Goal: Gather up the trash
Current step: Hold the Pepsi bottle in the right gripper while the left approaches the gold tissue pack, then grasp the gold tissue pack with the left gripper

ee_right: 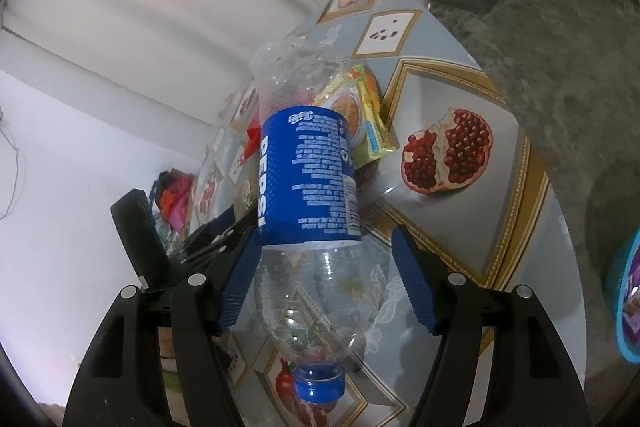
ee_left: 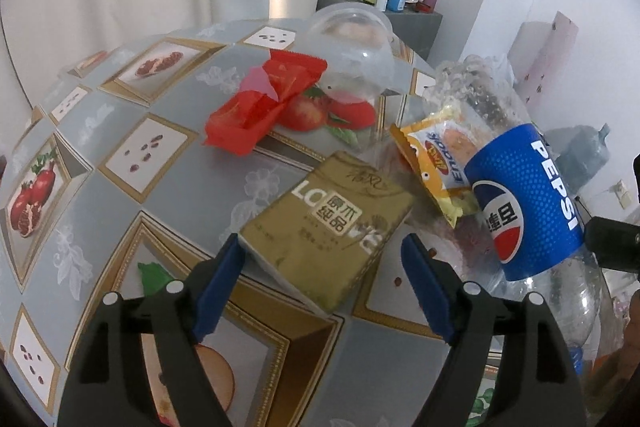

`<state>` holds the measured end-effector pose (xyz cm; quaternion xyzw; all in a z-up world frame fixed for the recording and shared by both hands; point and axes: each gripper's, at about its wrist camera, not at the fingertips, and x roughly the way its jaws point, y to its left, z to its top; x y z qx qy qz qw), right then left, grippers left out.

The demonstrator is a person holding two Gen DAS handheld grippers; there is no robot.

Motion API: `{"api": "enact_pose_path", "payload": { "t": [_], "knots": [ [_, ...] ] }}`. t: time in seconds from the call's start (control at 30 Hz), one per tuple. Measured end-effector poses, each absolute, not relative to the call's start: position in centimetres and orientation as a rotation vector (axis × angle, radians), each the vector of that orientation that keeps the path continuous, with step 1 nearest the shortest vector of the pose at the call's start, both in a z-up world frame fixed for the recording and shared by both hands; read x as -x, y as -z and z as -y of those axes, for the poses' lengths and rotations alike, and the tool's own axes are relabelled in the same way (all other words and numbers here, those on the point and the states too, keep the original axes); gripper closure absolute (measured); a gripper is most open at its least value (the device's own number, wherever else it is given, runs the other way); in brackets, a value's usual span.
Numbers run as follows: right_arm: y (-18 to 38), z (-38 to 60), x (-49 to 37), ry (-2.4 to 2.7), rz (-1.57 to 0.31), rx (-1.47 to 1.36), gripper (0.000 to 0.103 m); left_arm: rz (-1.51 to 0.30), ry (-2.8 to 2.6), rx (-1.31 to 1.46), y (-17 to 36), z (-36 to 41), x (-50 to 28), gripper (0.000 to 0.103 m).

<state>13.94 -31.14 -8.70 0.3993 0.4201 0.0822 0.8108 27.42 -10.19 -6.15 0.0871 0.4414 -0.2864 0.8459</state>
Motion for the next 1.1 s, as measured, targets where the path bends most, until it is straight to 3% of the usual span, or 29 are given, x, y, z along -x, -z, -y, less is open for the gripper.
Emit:
{"api": "enact_pose_path", "payload": {
  "t": [0.1,0.33,0.63,0.73,1.1],
  "knots": [
    [8.4,31.0,-13.9,-0.177,-0.895,-0.848,0.038,-0.926,0.601,-0.186,6.1,10.1,-27.4,0.032],
    [7.3,29.3,-13.9,-0.154,-0.918,-0.743,0.033,-0.930,0.604,-0.189,5.9,9.8,-27.0,0.036],
    [7.4,27.0,-15.2,-0.097,-0.982,-0.591,0.032,-0.956,0.573,-0.155,5.7,7.8,-25.0,0.037],
    [7.7,26.4,-15.3,-0.107,-1.001,-0.589,0.039,-0.962,0.558,-0.135,5.6,6.6,-24.0,0.037],
    [6.8,25.3,-12.4,-0.076,-1.012,-0.525,0.040,-1.002,0.513,-0.061,4.6,2.3,-19.7,0.037]
  ]
}}
